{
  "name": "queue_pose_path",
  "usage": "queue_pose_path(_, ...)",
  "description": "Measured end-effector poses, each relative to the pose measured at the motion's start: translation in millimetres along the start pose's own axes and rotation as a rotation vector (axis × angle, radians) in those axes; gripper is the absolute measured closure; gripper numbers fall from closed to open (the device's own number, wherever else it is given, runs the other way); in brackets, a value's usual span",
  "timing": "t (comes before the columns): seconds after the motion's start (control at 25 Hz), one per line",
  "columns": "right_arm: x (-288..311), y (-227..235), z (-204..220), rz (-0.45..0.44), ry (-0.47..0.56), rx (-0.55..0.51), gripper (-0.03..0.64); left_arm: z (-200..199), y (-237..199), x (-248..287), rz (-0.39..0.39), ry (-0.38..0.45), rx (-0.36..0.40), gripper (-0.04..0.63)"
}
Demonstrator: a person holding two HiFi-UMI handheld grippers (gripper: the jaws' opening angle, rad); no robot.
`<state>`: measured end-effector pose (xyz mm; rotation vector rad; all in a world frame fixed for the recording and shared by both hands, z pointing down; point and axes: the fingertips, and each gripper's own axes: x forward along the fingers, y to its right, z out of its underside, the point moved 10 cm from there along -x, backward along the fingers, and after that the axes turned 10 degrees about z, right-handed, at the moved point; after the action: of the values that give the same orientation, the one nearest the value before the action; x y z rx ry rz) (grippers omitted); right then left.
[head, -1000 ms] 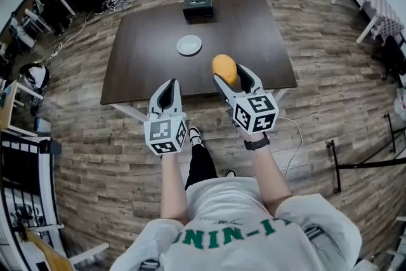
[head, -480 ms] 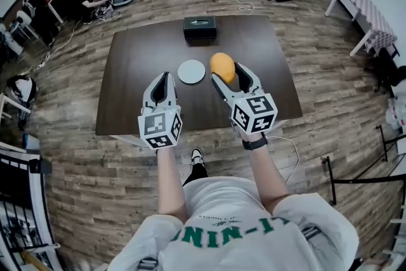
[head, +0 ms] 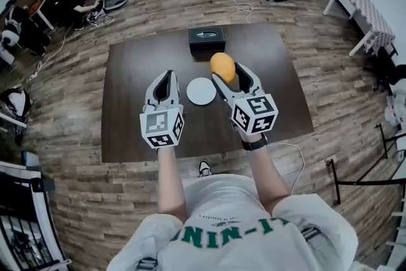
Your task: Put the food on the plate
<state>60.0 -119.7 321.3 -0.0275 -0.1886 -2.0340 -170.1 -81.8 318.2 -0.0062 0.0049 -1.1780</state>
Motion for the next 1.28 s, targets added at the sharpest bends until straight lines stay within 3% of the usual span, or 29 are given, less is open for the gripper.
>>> queue_pose_path(0.32,56,-18,15,0.057,-0.018,-0.006,0.298,20,-52,34,0.068,-0.015,-0.018,0.581)
queue_pose_path(0.6,75,-6,37,0.104,-0.077,-0.011,0.298,48,-57,56,0.128,-0.092,-0.037,0.583)
queue_pose_path(1.28,157,27,97,0.042,-0.234,0.004,0.298,108,-87,116,0.066,-0.170,-0.120,0.583)
